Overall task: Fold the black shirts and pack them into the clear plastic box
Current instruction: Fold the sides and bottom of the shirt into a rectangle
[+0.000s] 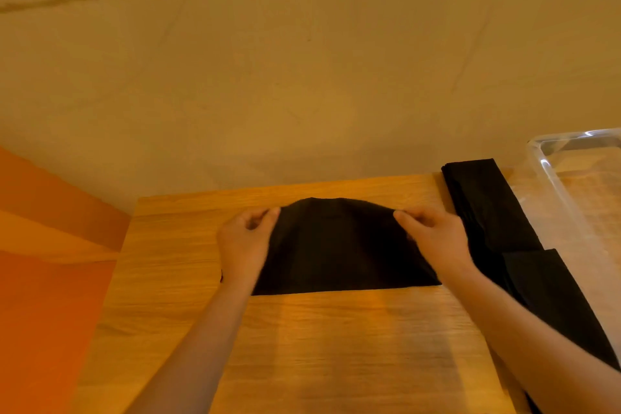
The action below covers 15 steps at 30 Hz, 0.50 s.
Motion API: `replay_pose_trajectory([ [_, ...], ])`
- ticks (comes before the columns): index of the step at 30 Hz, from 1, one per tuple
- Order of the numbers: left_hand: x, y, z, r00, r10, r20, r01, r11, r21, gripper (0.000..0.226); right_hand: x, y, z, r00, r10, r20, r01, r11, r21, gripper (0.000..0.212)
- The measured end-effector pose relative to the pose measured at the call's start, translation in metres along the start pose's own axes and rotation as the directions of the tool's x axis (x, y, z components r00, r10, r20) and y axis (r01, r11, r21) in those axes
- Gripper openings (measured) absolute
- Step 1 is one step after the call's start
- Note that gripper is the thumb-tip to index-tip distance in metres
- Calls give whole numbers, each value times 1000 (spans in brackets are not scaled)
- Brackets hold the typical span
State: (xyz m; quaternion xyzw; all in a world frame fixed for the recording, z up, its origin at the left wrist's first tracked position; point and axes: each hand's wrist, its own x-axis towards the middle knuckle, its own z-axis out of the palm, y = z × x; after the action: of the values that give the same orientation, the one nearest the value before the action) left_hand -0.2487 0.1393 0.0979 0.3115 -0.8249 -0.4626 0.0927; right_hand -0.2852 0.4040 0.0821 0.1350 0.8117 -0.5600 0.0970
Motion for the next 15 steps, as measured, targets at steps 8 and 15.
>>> replay_pose_trajectory([
  [8, -83, 15, 51, 988, 98, 119, -84, 990, -113, 12, -71, 0, 62, 997, -55, 57, 42, 978, 206, 15],
  [15, -106, 5, 53, 983, 124, 136, -104, 984, -147, 20, -86, 5, 71, 998, -63, -29, 69, 952, 299, 17],
])
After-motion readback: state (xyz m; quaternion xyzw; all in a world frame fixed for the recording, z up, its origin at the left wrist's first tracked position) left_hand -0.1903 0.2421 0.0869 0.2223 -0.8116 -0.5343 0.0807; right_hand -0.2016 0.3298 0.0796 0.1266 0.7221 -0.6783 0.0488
